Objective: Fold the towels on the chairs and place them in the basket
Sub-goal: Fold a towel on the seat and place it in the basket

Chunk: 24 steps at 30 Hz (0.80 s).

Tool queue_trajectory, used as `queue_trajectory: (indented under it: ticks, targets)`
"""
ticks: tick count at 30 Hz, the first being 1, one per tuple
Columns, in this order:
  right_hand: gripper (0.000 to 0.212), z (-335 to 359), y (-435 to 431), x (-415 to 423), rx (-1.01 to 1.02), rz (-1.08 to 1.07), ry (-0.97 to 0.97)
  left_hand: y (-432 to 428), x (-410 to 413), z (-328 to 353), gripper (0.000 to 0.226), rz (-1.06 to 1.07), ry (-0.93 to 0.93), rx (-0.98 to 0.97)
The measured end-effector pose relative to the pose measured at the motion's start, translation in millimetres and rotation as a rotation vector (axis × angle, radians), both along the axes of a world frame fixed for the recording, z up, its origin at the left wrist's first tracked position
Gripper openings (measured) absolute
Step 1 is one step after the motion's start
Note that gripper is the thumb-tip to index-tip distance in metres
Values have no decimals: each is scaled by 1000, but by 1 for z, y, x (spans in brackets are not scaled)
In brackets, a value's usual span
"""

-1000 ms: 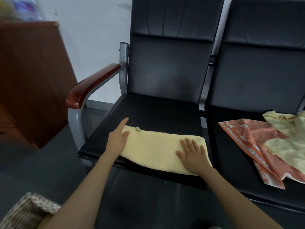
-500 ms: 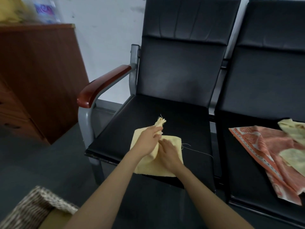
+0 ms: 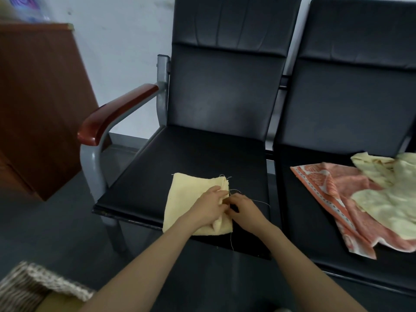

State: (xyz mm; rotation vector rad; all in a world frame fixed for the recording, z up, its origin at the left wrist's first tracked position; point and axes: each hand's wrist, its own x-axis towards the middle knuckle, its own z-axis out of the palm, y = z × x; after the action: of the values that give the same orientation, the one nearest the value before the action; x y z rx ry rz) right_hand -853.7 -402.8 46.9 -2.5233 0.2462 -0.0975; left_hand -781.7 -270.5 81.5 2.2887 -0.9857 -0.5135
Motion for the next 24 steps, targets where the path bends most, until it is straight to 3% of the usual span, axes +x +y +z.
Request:
queue_trajectory:
  ticks: [4,6,9,11,13,15,17,21,24]
  targets:
    - [29,8,0,-1,116,-37,22,6,3,-2,60,100,255,-178]
    - [36,13,0,0,230,-99,58,14,13,-2,52,142,164,-187]
    - [34,13,4,6,350,-203,61,30,28,-8,35,161,-123,-77]
    - [34,13,9,13,246,-267,23,40,34,-14,36,168,-282,8]
    - [23,13,17,19,-15,-348,-88,47,37,-22,42,167,-387,138]
    - [28,15,28,26,-156,-342,-236,52,39,-31,49,170,-393,264]
    - [35,18,41,34,-174,-252,-266,54,39,-42,54,187,-372,313]
    - [44,5,64,49,-138,-89,-67,51,38,-52,54,233,-387,313]
    - [53,-12,57,49,-241,-43,121,52,40,-54,53,244,-400,322]
